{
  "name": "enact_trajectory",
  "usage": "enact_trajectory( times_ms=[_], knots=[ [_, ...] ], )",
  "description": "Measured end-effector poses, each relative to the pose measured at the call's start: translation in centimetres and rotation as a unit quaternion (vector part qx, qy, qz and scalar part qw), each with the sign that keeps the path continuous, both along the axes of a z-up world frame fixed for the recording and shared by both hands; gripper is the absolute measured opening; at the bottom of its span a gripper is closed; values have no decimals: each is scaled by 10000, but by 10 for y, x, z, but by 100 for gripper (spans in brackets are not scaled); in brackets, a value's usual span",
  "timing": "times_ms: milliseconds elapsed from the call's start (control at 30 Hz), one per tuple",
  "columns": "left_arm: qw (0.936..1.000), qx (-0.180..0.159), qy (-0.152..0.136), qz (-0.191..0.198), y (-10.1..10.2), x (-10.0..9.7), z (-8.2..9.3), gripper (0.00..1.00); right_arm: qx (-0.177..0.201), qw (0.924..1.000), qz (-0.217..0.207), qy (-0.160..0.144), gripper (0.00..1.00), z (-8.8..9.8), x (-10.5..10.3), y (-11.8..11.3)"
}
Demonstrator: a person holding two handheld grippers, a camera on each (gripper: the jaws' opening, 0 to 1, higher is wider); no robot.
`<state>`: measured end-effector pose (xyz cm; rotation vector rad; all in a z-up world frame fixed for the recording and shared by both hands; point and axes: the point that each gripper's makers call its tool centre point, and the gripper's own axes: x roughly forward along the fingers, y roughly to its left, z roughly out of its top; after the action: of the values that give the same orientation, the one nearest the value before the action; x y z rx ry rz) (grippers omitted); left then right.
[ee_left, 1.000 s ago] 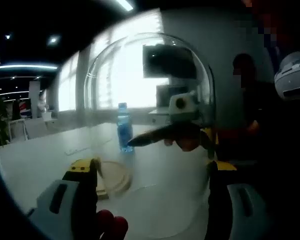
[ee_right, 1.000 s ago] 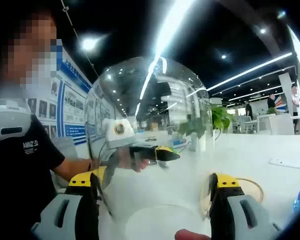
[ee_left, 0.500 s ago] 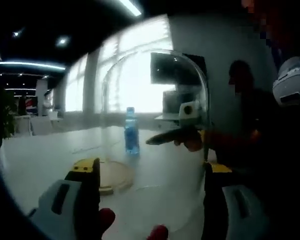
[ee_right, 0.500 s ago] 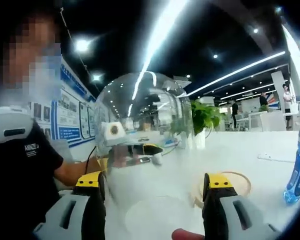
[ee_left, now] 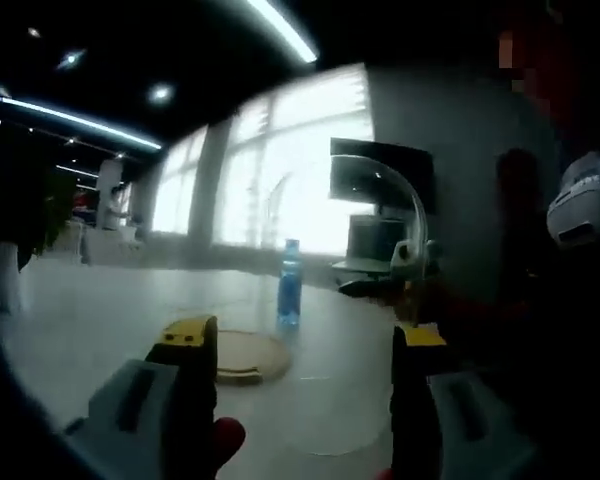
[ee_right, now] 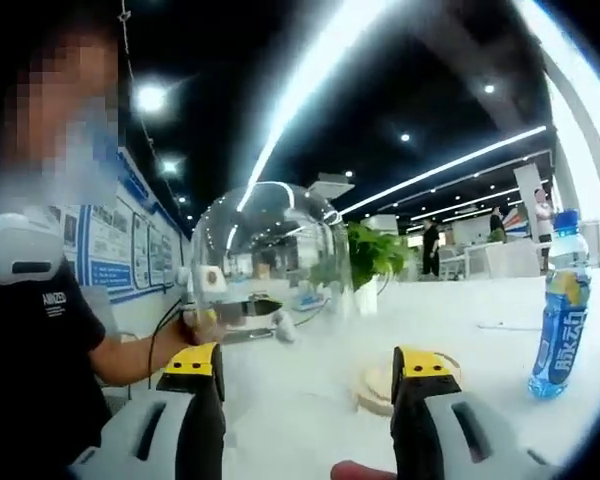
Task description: Open the cover put in the Mizone put the cover back on
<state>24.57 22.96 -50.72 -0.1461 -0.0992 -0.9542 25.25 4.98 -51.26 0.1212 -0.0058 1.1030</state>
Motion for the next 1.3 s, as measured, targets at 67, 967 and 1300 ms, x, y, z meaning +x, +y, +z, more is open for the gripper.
enact_trajectory(
  times_ms=[67,967,1300],
  knots=[
    [10000,-5,-5,97,6,2,-1,54,-62,9998,-163,-17,56,-2,6,-5],
    [9942,334,6,1026,25,68,-17,47,135,9874,-1507,454,49,-18,64,-52],
    [9872,823,286,1334,24,101,-44,39,-205,9740,-2241,266,40,-33,83,-70]
  ],
)
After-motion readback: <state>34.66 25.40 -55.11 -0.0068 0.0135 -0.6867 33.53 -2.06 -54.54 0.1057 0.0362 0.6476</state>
